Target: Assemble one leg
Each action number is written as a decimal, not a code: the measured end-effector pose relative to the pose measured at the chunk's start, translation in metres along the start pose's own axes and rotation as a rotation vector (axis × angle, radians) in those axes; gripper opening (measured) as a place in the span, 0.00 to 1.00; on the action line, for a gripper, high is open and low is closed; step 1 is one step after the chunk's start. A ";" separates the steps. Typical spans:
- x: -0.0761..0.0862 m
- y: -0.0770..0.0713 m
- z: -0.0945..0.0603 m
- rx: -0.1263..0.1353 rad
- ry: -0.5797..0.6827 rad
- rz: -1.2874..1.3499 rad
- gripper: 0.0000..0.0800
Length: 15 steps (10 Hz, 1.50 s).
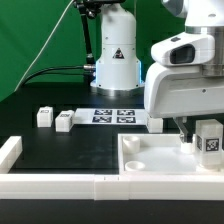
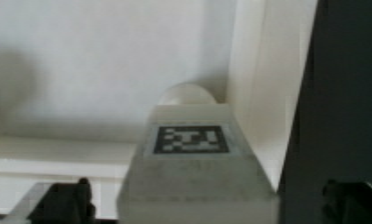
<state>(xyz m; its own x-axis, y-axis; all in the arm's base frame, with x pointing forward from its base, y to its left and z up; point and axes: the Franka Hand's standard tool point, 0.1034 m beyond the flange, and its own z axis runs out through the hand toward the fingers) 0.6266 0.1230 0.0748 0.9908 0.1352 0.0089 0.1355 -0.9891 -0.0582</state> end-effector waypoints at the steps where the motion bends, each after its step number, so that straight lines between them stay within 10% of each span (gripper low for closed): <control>1: 0.000 0.000 0.000 0.000 0.000 0.010 0.75; 5: 0.000 0.001 0.000 -0.001 0.000 0.011 0.36; 15: -0.002 -0.004 0.001 -0.035 0.017 1.176 0.37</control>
Offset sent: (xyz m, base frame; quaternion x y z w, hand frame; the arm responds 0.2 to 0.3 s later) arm 0.0000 0.0000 0.0000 0.0000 0.0000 0.0000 1.0000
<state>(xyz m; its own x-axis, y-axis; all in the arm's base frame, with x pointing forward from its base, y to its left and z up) 0.6238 0.1264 0.0738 0.5063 -0.8621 -0.0186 -0.8623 -0.5062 -0.0122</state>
